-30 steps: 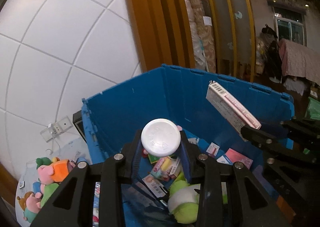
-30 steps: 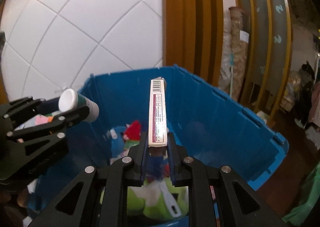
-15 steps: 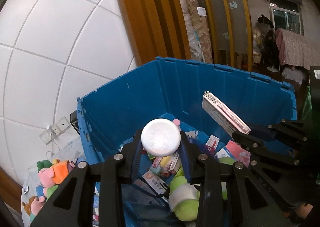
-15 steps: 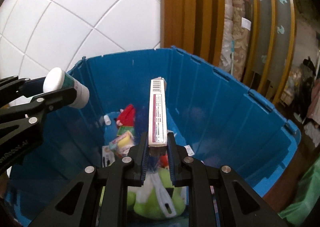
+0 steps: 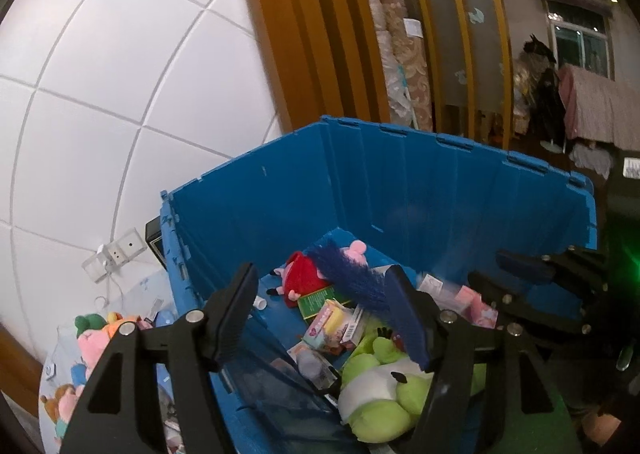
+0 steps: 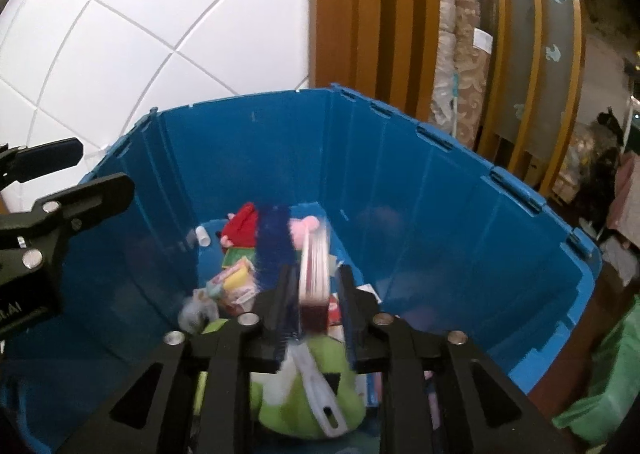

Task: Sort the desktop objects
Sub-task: 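Carry the pill bottle and slim box over the blue bin and release both, then move both grippers back over the table toward the Tylenol box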

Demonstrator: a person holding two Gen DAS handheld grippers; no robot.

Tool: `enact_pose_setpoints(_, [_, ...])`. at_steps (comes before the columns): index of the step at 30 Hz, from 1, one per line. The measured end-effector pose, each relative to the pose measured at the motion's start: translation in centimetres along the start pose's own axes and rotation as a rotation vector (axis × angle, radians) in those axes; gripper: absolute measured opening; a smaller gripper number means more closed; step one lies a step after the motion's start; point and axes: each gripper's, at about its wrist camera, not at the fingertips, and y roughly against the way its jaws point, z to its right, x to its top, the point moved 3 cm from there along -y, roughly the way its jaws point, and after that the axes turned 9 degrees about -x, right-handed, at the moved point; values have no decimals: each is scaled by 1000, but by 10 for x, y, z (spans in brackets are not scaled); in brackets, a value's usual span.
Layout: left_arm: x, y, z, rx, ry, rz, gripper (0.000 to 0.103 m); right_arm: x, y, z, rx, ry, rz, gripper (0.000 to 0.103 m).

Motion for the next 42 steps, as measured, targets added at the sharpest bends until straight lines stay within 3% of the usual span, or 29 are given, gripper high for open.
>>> enact_pose_setpoints(4, [-3,10,-13,-5,59,29,65,-2,9,-1,-28,7,12,76])
enact_pose_setpoints(7, [-9,21,-26,20,90,45,65,0,19,-5,-57,26,40,94])
enact_pose_setpoints(10, [-16,36,-44,49,130,68,65,4,32,-14,-71,48,72,102])
enact_pose_setpoints(15, [-36,70,-84,129,198,112,68,14,62,-47,-34,94,148,103])
enact_pose_setpoints(16, [-42,78,-94,153,214,116,74,15,68,-54,-21,97,167,103])
enact_pose_setpoints(17, [-48,84,-103,172,226,118,78,17,76,-62,1,100,188,103])
enact_pose_setpoints(21, [-78,109,-140,239,273,127,78,23,104,-103,103,126,264,103])
enact_pose_setpoints(24, [-112,121,-173,313,307,100,78,23,117,-140,189,166,307,103])
enact_pose_setpoints(28, [-162,121,-213,383,383,6,78,15,121,-190,289,204,312,103])
enact_pose_setpoints(35, [-261,93,-256,416,517,-219,78,-23,79,-278,436,307,164,103])
enact_pose_setpoints(42, [-344,47,-264,370,654,-407,78,-94,-5,-336,425,420,-86,103])
